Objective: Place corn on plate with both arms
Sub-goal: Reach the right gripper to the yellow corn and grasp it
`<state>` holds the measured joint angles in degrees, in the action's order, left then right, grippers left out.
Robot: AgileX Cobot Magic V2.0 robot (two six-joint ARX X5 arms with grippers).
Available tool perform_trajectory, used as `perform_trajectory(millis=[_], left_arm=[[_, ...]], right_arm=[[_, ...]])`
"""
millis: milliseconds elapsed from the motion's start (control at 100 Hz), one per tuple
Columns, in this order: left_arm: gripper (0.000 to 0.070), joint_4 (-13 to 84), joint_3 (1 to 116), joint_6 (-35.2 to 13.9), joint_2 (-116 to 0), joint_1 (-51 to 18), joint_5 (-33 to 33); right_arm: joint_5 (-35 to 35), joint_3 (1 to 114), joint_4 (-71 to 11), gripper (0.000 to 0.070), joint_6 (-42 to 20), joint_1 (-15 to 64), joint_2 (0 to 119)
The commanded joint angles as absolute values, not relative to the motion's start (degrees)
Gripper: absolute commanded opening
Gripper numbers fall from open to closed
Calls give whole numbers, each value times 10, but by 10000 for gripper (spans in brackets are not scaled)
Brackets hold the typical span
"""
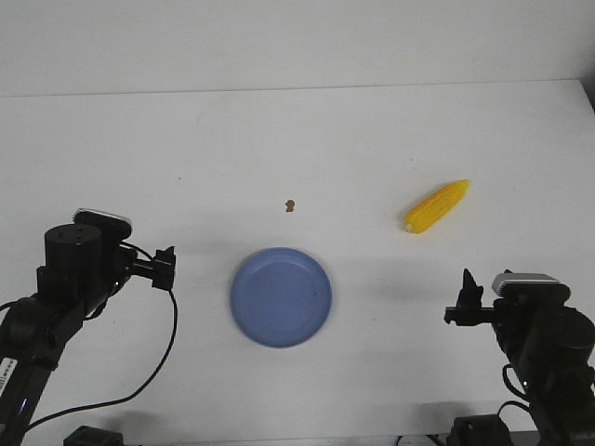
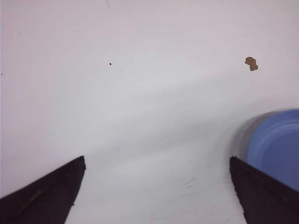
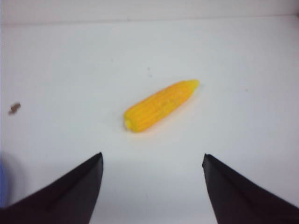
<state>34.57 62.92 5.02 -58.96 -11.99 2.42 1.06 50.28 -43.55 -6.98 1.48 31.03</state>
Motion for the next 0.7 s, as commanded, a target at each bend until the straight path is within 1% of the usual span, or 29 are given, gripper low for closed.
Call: perform_trajectory(millis=[0, 120, 300, 480, 690], left_arm=[[630, 344, 635, 49, -594, -120, 23], [630, 344, 635, 49, -594, -120, 23], [630, 344, 635, 44, -594, -120, 23], [630, 346, 635, 42, -594, -120, 23], [630, 346, 635, 42, -594, -120, 23]], right_arm=[[9, 515, -416, 480, -97, 15, 329], [9, 520, -387, 480, -126, 15, 384], [18, 553, -359, 480, -158, 11, 517], [19, 612, -329, 487, -183, -18, 658], [15, 677, -297, 486, -213, -53, 780]])
